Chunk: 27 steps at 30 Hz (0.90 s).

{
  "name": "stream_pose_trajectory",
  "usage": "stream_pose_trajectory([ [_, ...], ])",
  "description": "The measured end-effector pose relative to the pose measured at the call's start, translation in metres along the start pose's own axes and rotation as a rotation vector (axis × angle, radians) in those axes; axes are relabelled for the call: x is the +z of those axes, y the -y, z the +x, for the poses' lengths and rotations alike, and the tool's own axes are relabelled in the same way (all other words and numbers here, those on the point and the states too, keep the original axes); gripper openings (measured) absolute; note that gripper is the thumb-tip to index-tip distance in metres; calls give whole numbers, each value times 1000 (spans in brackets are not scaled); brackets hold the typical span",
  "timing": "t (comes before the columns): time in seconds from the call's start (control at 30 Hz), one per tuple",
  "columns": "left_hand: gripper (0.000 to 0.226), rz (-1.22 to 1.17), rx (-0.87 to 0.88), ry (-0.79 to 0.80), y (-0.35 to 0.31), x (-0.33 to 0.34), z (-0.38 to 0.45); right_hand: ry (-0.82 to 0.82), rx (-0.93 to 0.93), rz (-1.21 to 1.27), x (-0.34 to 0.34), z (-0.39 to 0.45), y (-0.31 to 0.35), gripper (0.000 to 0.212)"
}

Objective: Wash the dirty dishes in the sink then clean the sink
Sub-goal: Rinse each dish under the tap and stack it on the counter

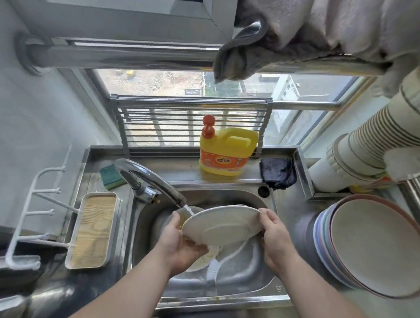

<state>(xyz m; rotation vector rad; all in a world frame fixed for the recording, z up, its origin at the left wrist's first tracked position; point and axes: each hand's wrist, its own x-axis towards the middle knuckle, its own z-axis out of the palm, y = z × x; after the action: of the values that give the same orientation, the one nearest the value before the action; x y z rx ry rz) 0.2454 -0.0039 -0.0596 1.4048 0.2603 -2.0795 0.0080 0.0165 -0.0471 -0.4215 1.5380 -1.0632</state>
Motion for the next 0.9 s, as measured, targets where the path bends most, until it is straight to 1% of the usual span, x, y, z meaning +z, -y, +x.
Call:
stream_pose_trajectory([
  [0.03, 54, -8, 16, -2, 1, 4, -1, 20, 52, 21, -3, -2, -4, 35],
  [0.07, 46, -24, 34, 6, 3, 5, -4, 32, 101, 40, -5, -5, -7, 36],
  [0.13, 75, -14, 78, 13, 7, -4, -1, 57, 164, 96, -6, -10, -16, 33],
  [0.17, 82, 14, 79, 54, 8, -8, -1, 69, 182, 110, -6, -11, -20, 42],
  [0.2, 84, 63, 74, 75, 10, -13, -3, 75, 200, 99, -6, -14, -22, 46],
  [0.23, 83, 110, 74, 88, 11, -18, -4, 87, 215, 65, -6, -18, -21, 42],
  [0.27, 79, 138, 85, 104, 11, -23, -3, 86, 234, 6, -6, -20, -21, 33],
  [0.3, 74, 147, 93, 102, 11, -27, -4, 74, 272, -51, -6, -23, -21, 31],
  [0.33, 68, 136, 102, 102, 12, -31, -3, 63, 325, -104, -6, -25, -21, 27],
  [0.37, 61, 111, 114, 101, 14, -34, -3, 60, 370, -138, -4, -27, -22, 19],
  [0.4, 56, 91, 132, 107, 16, -35, -3, 71, 402, -161, -3, -28, -24, 19],
  [0.47, 48, 60, 160, 96, 20, -39, -7, 88, 414, -175, -1, -30, -29, 27],
  [0.63, 32, 80, 200, 13, 30, -40, -14, 16, 270, -151, 0, -35, -25, 23],
  [0.67, 33, 79, 178, -21, 33, -38, -15, 21, 255, -160, -1, -37, -21, 24],
  [0.7, 38, 80, 142, -51, 36, -36, -17, 25, 249, -166, -1, -39, -16, 25],
  [0.77, 54, 86, 56, -72, 43, -29, -17, 32, 266, -160, -3, -42, -3, 28],
  [0.8, 54, 93, 26, -78, 47, -25, -17, 43, 287, -133, -6, -41, 2, 27],
  [0.83, 48, 94, 3, -78, 51, -20, -16, 51, 312, -92, -9, -41, 9, 24],
  [0.87, 41, 87, -20, -92, 55, -17, -13, 32, 362, -56, -14, -41, 14, 22],
  [0.9, 40, 91, -47, -122, 59, -14, -10, 1, 434, -35, -18, -40, 18, 22],
])
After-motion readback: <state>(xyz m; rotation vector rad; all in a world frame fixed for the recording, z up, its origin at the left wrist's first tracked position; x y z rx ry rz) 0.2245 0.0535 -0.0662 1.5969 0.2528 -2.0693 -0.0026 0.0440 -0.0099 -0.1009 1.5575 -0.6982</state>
